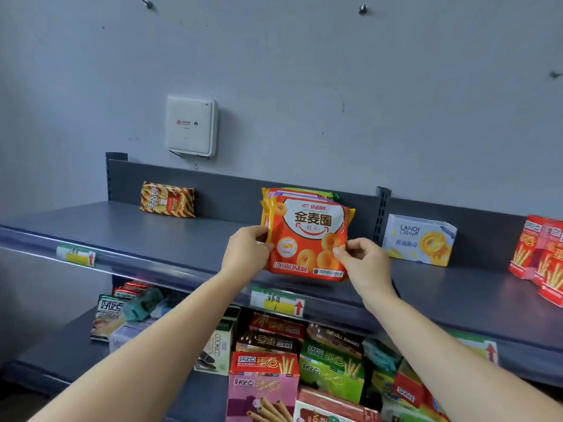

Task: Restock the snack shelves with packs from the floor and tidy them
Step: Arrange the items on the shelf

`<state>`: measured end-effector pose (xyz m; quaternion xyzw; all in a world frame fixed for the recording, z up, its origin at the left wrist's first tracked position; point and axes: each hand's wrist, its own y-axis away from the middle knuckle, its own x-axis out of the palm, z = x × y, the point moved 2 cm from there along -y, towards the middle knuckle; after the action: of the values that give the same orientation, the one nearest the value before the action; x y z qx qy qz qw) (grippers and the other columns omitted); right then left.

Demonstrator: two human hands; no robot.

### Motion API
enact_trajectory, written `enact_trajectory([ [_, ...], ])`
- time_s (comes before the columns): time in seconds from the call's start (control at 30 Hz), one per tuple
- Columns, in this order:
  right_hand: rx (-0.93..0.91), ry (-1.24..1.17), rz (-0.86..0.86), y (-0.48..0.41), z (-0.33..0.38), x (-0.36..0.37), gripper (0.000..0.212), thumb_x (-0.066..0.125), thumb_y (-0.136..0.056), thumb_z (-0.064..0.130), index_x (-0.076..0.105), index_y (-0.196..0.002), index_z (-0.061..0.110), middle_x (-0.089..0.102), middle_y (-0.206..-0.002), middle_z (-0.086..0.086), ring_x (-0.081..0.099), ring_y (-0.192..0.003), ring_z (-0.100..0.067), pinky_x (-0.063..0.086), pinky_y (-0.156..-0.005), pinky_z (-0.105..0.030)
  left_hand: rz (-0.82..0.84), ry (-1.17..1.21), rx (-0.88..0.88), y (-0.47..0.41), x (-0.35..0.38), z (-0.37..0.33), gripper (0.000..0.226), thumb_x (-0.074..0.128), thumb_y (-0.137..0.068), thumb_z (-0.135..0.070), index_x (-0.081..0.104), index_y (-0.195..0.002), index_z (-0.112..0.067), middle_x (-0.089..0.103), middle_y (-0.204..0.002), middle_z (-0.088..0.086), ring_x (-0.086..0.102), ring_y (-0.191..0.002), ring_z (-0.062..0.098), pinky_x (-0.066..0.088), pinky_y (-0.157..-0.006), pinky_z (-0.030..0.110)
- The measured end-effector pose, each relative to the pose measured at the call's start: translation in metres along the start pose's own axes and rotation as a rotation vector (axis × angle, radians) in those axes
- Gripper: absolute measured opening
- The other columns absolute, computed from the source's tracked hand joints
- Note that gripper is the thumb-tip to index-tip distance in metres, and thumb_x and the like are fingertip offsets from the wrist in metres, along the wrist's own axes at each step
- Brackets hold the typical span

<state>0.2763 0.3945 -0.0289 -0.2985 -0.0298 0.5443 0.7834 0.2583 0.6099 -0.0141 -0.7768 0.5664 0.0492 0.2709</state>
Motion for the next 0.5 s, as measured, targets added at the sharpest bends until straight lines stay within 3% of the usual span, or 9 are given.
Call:
enact_trajectory([
  [0.1,0.041,0.047,-0.028,-0.010,-0.004,0.012,0.007,0.070,-0.084,0.021,0.065,-0.080,0.020,0.069,-0.084,0.004,0.066,-0.083,-0.016,0.056,-0.077,-0.038,0.054,-0.039,0.035,-0.026,0.003,0.010,0.028,0.060,-0.093,-0.020,0.064,-0.120,-0.015,0.069,-0.113,0.001,0.065,-0.097,0.017,0.055,-0.078,0.031],
  [0.23,0.092,0.146,-0.020,-0.024,-0.007,0.021,0.008,0.069,-0.085,0.020,0.063,-0.081,0.021,0.068,-0.087,0.004,0.065,-0.086,-0.016,0.056,-0.079,-0.038,0.101,-0.091,0.053,-0.050,0.011,0.021,0.026,0.061,-0.091,-0.017,0.064,-0.117,-0.015,0.068,-0.112,0.001,0.062,-0.097,0.018,0.049,-0.067,0.024],
  [0.5,0.072,0.336,0.057,-0.040,-0.004,0.031,0.011,0.068,-0.086,0.021,0.057,-0.086,0.018,0.064,-0.087,0.005,0.062,-0.083,-0.016,0.054,-0.074,-0.036,0.071,-0.196,0.053,-0.063,0.018,0.028,0.024,0.060,-0.090,-0.015,0.056,-0.114,-0.018,0.064,-0.114,0.000,0.058,-0.093,0.017,0.051,-0.075,0.032],
])
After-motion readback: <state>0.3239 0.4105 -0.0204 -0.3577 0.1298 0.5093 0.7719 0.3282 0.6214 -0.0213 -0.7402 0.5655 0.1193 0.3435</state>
